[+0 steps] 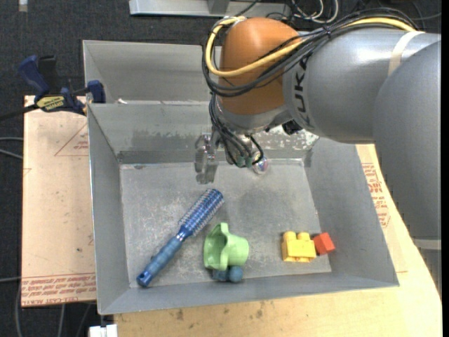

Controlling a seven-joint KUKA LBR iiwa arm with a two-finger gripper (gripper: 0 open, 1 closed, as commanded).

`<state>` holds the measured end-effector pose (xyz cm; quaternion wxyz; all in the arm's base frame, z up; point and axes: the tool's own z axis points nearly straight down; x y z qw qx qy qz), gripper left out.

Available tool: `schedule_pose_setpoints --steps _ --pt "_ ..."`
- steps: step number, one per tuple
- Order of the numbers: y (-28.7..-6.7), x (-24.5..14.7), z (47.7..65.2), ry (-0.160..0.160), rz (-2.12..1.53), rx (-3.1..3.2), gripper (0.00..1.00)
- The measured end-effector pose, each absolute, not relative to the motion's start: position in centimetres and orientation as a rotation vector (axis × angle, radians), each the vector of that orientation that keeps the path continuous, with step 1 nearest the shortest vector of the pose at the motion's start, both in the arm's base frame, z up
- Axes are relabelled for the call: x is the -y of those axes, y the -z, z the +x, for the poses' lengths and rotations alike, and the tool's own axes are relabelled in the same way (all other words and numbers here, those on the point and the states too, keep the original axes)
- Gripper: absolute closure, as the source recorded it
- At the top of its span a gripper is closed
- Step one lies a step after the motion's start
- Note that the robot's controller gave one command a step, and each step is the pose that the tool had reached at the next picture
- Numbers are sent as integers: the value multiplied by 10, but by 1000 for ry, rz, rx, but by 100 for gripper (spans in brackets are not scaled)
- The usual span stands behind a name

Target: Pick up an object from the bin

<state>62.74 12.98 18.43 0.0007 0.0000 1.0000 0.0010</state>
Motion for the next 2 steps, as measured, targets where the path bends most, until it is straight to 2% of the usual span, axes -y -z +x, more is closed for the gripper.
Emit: schedule_pose_setpoints --steps 1,2 --pt "-184 -130 627 -3 1 -3140 0" --pt "-199 -139 644 -4 -26 -3135 0"
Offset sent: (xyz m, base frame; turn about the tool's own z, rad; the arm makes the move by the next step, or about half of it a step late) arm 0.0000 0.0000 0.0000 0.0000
